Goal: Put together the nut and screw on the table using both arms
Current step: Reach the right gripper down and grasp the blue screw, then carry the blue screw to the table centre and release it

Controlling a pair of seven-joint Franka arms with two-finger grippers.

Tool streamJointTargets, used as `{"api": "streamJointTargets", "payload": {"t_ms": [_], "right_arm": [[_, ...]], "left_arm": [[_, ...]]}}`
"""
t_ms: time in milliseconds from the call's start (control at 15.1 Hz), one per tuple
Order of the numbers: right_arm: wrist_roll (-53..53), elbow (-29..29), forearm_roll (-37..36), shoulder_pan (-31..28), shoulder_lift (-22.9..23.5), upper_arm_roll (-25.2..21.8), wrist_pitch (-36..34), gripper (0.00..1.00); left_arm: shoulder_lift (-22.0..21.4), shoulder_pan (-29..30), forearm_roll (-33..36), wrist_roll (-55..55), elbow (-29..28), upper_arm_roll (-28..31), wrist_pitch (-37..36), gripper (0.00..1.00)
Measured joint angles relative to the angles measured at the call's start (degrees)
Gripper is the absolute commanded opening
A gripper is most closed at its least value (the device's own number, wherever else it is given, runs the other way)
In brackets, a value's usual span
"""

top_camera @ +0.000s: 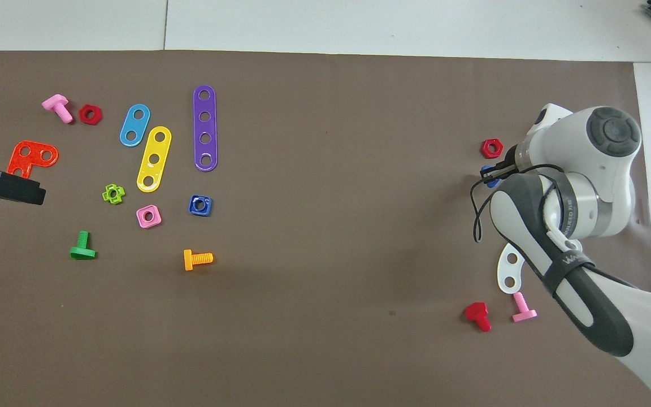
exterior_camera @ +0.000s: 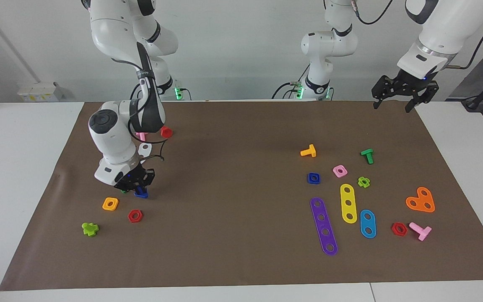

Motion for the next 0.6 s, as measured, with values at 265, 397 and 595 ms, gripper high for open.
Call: {"api": "streamJointTargets", "payload": {"t_ms": [265,397,595], "right_arm": [[13.61,7.47,0.02,5.14,-1.3,2.35,-6.23,0.0],[21.61,8.47,0.02,9.85,-1.24,2.51,-6.51,0.0],[31.88,8.5,0.01,16.75,-0.48,2.68,-4.44,0.0]], "left_arm": [[0.0,0.0,0.0,0.0,0.0,0.0,0.0,1.0],[0.0,0.0,0.0,0.0,0.0,0.0,0.0,1.0],[0.0,0.0,0.0,0.0,0.0,0.0,0.0,1.0]]}}
